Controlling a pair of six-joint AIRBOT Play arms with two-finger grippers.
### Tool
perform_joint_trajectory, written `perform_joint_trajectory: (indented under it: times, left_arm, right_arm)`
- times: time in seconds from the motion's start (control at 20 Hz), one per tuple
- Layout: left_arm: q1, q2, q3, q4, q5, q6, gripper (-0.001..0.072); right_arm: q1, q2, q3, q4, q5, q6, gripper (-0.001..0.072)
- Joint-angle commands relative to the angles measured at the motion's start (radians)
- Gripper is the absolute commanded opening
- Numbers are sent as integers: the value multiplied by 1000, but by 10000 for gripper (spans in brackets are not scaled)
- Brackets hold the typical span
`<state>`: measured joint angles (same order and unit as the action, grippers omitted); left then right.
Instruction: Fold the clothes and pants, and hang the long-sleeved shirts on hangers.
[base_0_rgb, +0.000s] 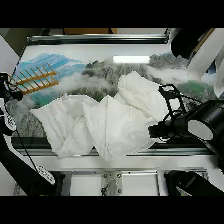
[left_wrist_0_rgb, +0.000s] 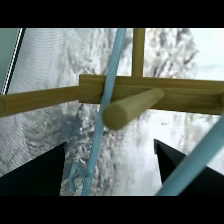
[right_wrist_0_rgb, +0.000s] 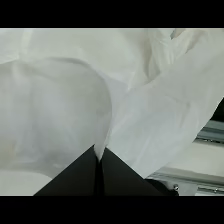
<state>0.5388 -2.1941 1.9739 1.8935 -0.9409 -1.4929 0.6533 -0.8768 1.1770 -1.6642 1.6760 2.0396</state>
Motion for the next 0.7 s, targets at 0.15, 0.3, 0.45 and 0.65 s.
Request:
perform_joint_trajectory:
  times: [0.15,0.3,0.45,0.65]
  left_arm:
    - [0,-1,0,-2,-2,-3,430]
    - [0,-1,0,-3,-8,-7,230]
    - [0,-1,0,-3,-14,-8,14]
    - [-3,10,0,-2,-35,-20,14]
  right_arm:
    - [1,0,0,0,0,0,14]
    - [1,0,0,0,0,0,14]
    - [1,0,0,0,0,0,14]
    - [1,0,0,0,0,0,14]
